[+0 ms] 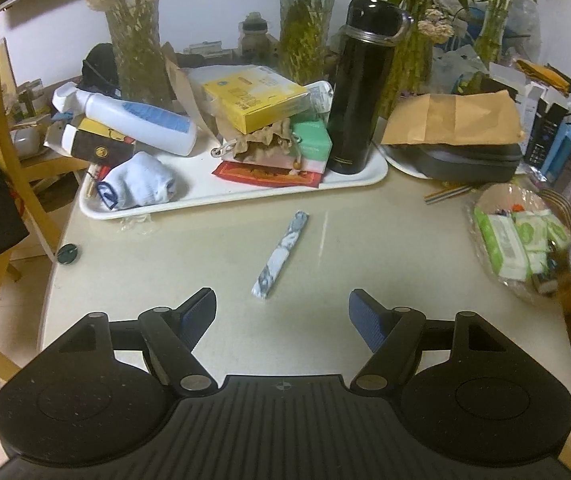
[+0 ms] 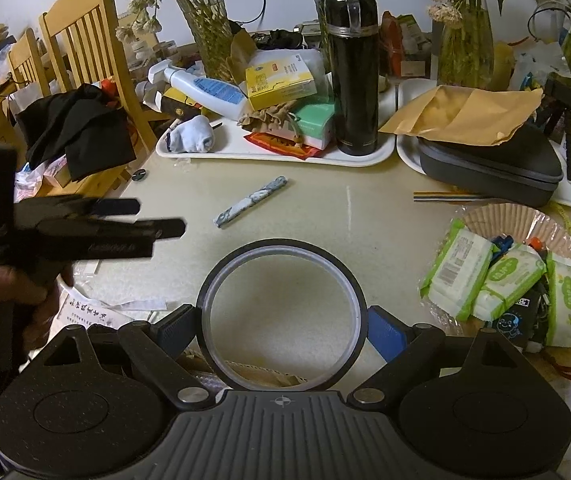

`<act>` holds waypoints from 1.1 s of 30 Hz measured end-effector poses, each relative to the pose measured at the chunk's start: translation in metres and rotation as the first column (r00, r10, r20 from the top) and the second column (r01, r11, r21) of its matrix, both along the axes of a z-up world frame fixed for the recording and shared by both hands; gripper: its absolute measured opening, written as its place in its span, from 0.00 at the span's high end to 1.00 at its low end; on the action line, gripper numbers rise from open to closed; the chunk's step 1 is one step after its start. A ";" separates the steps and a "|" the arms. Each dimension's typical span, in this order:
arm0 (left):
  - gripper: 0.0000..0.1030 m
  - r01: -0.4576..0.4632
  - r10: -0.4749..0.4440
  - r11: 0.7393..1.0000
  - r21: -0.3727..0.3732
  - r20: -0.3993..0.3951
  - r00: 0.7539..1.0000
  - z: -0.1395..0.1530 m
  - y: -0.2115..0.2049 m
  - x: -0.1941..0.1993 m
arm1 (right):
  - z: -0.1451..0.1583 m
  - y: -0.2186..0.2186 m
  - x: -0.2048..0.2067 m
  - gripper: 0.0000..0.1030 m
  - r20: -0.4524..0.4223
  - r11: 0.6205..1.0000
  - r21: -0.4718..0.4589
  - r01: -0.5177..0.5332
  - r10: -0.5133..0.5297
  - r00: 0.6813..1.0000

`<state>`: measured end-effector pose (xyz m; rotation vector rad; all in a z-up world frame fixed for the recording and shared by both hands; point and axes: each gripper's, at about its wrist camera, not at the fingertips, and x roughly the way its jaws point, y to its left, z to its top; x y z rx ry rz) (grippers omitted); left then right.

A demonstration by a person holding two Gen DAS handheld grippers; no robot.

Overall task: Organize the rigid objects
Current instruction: 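Move the left gripper to the marble-patterned stick and grasp it while the right gripper holds the ring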

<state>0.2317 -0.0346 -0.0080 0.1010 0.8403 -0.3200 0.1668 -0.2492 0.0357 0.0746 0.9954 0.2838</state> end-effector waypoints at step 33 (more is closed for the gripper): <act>0.80 0.017 0.004 0.992 0.124 -0.170 0.985 -0.078 -0.046 0.107 | -0.009 -0.007 0.007 0.11 -0.037 0.999 0.032 -0.026 0.027 0.999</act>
